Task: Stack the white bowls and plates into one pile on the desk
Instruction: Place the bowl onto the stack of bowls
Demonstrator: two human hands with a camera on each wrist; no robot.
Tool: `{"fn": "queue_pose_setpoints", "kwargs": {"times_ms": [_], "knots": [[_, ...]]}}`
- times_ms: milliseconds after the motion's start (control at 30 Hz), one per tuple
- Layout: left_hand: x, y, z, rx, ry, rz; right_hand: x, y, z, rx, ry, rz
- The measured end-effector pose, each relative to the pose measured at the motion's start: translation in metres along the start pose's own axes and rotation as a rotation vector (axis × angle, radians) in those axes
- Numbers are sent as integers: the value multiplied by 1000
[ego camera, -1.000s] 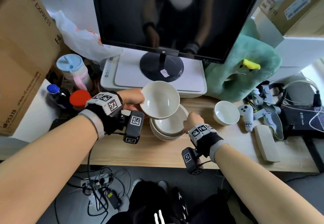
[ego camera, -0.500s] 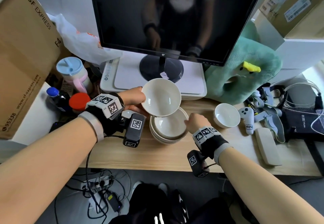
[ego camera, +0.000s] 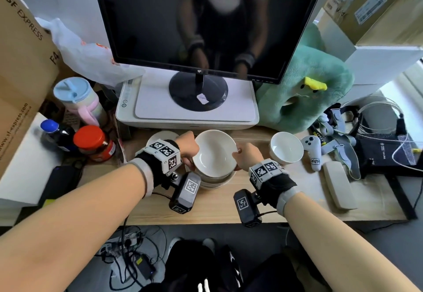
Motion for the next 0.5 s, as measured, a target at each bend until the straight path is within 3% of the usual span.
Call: {"fn": "queue_pose_setpoints", "kwargs": {"times_ms": [133,500], "knots": [[9,-7,-11,-105,71,-74,2,3,-7,7,34,72],[22,-3,-25,-39,61,-52,-3,7,-16,27,63,92]]}}
Point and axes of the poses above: each hand's wrist, its own z-axis away from the middle knuckle, its own y-axis out of the palm, x = y × z, the point moved 8 cm from there along -z, towards the middle knuckle, and after that the axes turned 5 degrees about x, right-handed, at the moved point
